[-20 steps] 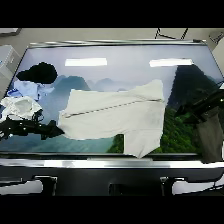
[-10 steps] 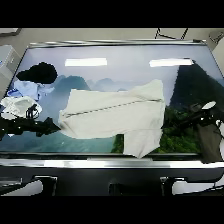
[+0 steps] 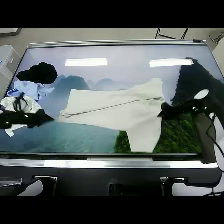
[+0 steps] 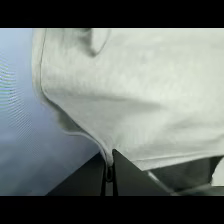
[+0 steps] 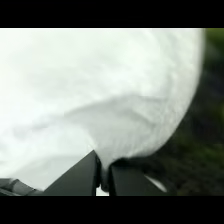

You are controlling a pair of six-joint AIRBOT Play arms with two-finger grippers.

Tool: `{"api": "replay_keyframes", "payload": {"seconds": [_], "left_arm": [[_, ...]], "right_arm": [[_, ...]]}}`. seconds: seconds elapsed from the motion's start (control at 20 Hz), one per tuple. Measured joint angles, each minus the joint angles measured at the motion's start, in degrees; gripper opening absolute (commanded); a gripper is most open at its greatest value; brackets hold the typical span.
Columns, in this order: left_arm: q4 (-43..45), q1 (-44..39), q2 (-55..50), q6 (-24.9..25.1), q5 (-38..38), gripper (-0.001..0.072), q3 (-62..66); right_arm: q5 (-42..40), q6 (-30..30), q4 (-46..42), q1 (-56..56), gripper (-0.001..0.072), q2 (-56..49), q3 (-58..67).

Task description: Fold the clothes and pants, and hang the long-sleeved shirts on hangers.

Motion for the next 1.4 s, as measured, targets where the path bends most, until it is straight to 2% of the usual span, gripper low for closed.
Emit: {"api": "replay_keyframes", "payload": {"seconds": [0.15, 0.3, 0.4, 0.55, 0.85, 1.15, 1.25, 1.4], "left_arm": [[-0.6, 0.0, 6.6, -1.4, 3.3, 0.0027, 16.0], [-0.2, 0.0, 12.5, -1.9, 8.6, 0.0027, 35.6], [1.5, 0.1, 16.0, -2.2, 11.3, 0.0027, 45.6], [3.3, 0.2, 21.6, -2.3, 13.5, 0.0027, 53.2], [7.8, 0.2, 29.2, -3.5, 14.6, 0.0027, 57.4], [9.5, 0.1, 28.9, -6.1, 12.5, 0.0026, 58.1], [9.6, 0.1, 26.1, -7.6, 7.0, 0.0026, 56.0], [9.4, -0.5, 20.8, -8.6, -1.4, 0.0027, 46.7]], "right_arm": [[-0.2, -0.4, -3.5, 0.5, 0.005, 6.9, 16.9], [-5.4, -0.6, -9.7, 0.6, 0.005, 15.5, 34.2], [-8.5, -0.7, -13.1, 0.6, 0.0051, 21.8, 40.7], [-11.2, -0.7, -16.9, 0.6, 0.005, 31.6, 45.3], [-14.4, 0.7, -19.9, 0.6, 0.005, 44.7, 47.6], [-14.6, 2.1, -21.5, 0.6, 0.005, 46.2, 47.9], [-9.1, 2.4, -21.6, 0.7, 0.0049, 43.2, 47.5], [5.5, 3.3, -19.6, 0.7, 0.0049, 34.5, 42.1]]}}
